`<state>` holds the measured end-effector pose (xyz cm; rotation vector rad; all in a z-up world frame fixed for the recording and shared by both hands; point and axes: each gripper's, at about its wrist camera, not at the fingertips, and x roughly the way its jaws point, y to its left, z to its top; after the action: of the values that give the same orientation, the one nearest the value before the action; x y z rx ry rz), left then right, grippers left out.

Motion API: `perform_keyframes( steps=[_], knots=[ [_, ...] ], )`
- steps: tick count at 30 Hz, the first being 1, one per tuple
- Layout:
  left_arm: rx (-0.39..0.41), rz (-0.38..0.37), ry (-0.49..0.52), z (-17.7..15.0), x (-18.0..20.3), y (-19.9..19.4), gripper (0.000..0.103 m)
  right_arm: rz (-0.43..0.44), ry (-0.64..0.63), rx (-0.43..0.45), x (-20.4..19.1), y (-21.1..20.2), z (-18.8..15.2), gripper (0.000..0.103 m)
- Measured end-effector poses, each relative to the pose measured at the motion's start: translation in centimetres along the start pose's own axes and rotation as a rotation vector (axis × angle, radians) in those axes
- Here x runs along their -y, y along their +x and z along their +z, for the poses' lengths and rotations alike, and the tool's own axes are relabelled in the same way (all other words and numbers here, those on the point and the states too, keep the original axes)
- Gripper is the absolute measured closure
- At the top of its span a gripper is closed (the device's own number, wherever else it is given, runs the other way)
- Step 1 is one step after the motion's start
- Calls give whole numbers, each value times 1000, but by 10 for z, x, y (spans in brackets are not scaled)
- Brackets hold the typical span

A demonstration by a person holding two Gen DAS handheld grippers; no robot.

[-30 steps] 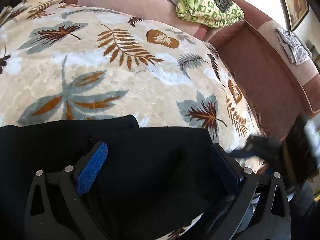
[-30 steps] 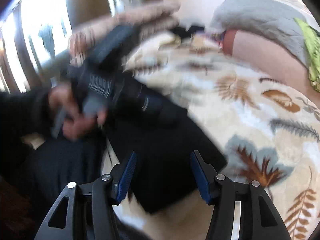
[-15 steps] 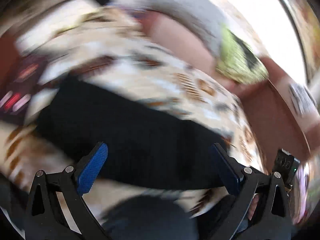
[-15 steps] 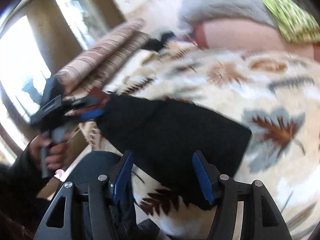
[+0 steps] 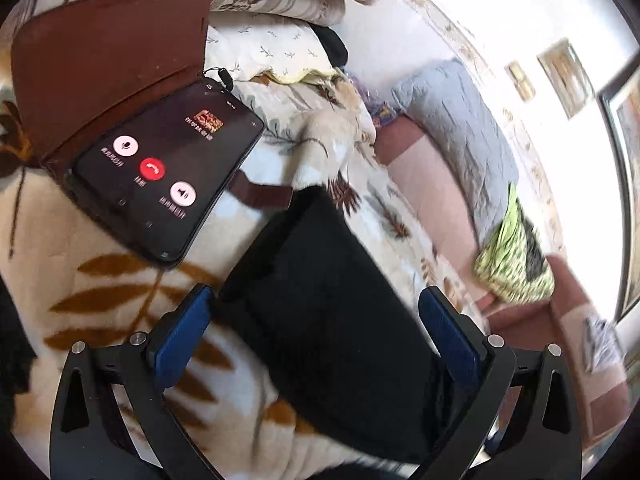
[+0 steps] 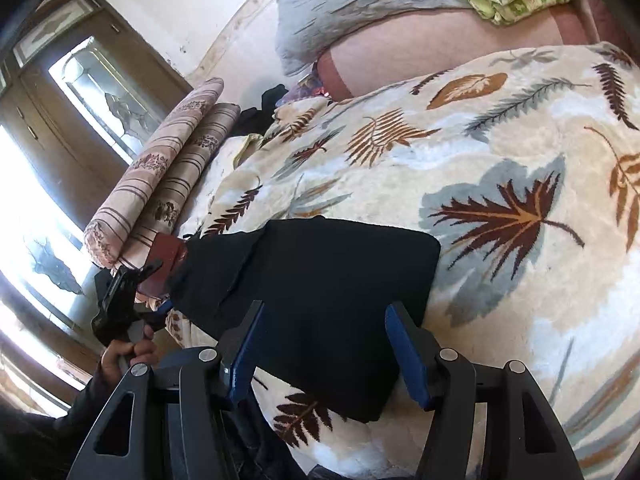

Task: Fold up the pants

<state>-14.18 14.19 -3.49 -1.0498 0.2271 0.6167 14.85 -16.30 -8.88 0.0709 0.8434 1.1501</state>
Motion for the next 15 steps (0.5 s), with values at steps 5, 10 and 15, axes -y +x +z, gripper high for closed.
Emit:
perform_keyframes(
  steps=[5,10,15],
  knots=[
    [1,-36,-29,2,1,2,21,-5,-7,-15,-3,2,0,43],
    [-24,12,-61,2,-7,8,65,-3,4,-10,-1,2,1,43],
    [38,61,-87,0,-15,-4,81,-5,7,-7,0,2,1,43]
  ],
)
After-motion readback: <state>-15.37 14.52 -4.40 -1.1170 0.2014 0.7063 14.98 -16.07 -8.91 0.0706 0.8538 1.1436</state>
